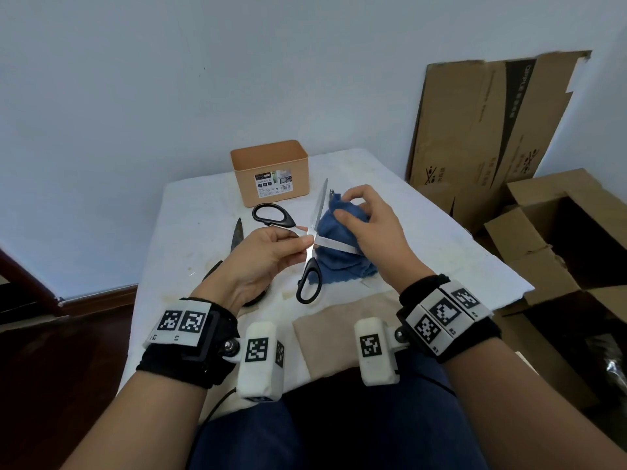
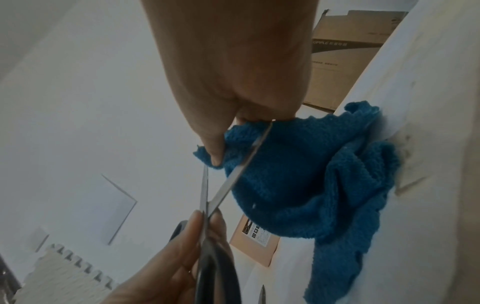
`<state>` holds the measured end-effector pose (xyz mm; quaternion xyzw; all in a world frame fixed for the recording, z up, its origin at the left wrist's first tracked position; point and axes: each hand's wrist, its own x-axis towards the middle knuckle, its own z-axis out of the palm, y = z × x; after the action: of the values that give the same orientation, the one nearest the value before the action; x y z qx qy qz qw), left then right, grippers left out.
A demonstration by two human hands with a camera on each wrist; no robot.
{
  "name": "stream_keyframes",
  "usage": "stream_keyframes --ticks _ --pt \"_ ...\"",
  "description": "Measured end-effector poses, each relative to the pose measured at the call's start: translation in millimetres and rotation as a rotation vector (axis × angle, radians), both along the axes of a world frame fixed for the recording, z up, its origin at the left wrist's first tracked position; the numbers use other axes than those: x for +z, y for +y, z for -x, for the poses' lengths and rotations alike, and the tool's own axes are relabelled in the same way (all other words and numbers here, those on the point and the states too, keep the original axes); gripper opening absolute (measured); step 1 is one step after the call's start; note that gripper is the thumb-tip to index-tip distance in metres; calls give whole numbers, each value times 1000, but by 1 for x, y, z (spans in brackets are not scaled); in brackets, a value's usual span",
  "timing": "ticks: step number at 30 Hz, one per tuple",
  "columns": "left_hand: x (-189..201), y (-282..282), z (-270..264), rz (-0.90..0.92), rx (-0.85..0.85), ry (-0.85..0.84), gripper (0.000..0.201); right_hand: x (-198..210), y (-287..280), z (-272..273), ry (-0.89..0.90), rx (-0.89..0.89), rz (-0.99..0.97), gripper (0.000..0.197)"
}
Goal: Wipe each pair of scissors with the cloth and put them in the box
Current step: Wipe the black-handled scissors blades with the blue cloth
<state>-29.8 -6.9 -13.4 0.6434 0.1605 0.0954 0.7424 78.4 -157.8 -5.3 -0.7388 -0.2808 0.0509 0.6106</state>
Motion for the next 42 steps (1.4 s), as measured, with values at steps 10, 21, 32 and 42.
stream_keyframes --ticks 10,21,32,42 --pt "-1 0 -2 46 5 -1 26 3 2 9 -72 153 90 14" --pt "1 -3 -5 -49 9 -9 21 3 5 2 -86 122 279 21" --pt "-2 -6 -6 -71 5 -19 16 -3 10 5 -181 91 309 21" --pt "0 -4 -6 -118 21 -19 26 -2 13 7 -163 51 322 27"
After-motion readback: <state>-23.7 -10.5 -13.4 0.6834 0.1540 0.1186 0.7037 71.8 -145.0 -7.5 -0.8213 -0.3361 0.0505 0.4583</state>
